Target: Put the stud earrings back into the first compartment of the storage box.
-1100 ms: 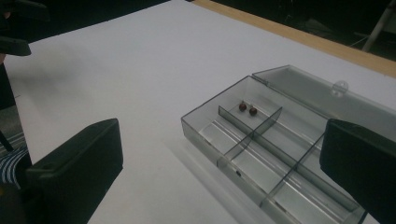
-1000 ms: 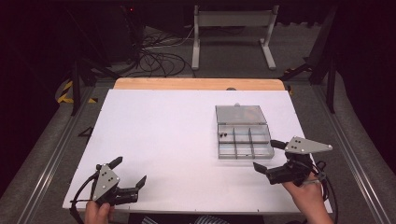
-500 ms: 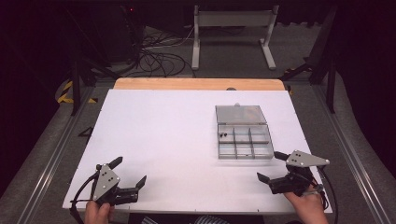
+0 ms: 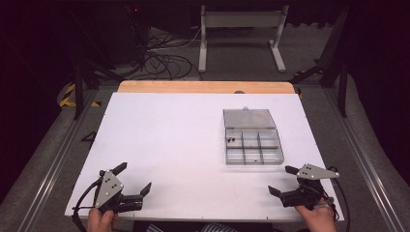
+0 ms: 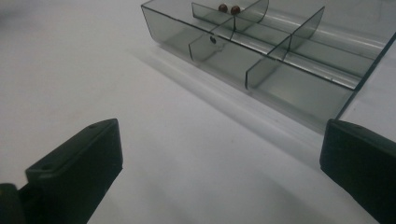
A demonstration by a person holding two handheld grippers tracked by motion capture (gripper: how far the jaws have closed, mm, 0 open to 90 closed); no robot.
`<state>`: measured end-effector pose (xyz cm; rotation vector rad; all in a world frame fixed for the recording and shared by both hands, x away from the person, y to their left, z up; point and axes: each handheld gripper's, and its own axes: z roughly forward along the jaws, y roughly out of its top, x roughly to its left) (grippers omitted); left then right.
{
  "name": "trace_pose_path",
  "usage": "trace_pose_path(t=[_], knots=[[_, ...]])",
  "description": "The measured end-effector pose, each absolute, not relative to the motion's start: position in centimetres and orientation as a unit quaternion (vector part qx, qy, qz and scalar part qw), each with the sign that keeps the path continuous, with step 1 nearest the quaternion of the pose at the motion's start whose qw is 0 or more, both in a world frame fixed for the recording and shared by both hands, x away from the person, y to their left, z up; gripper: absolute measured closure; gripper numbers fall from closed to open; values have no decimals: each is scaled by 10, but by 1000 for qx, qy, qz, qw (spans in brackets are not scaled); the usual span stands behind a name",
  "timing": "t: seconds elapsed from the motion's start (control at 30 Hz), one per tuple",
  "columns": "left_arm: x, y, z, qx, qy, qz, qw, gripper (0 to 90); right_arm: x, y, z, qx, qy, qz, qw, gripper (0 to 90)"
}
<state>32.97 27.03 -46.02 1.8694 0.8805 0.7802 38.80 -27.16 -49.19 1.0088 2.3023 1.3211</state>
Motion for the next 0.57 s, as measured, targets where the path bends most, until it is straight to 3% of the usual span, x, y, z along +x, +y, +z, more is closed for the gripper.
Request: trace_pose_path(t=[0.57], knots=[[330, 270, -462, 756, 361, 314, 447, 29, 389, -273, -481, 337, 800, 461, 184, 0]])
